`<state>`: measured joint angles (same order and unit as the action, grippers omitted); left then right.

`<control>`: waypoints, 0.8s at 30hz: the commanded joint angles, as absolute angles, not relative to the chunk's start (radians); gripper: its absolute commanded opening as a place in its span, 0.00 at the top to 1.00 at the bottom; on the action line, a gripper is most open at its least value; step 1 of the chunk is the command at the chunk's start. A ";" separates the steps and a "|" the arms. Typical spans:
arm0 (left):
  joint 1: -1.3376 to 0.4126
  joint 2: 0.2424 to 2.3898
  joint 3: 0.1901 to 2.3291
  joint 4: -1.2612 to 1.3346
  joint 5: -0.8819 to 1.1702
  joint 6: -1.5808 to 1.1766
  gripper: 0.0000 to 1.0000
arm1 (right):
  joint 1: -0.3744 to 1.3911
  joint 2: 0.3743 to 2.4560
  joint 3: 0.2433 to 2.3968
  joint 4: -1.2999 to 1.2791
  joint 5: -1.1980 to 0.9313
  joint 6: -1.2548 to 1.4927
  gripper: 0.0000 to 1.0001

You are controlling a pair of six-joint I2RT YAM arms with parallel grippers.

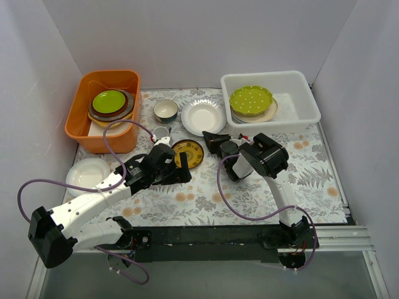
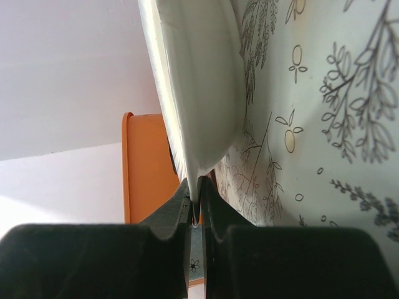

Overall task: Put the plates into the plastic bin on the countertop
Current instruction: Pick up the plate at the center of the board.

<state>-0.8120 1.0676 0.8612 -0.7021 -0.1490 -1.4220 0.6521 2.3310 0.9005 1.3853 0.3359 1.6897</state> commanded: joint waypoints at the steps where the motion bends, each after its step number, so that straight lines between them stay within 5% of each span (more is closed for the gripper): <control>1: -0.816 1.042 0.858 -0.698 -0.153 -1.425 0.02 | 0.647 2.336 0.928 1.489 0.295 1.707 0.99; 24: -0.815 1.052 0.862 -0.684 -0.135 -1.434 0.02 | 0.646 2.264 0.924 1.640 0.275 1.750 0.99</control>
<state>-0.8120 1.0676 0.8593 -0.6979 -0.1413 -1.4300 0.6464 2.3226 0.9569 1.2972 0.2661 1.7206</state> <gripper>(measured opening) 0.982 0.130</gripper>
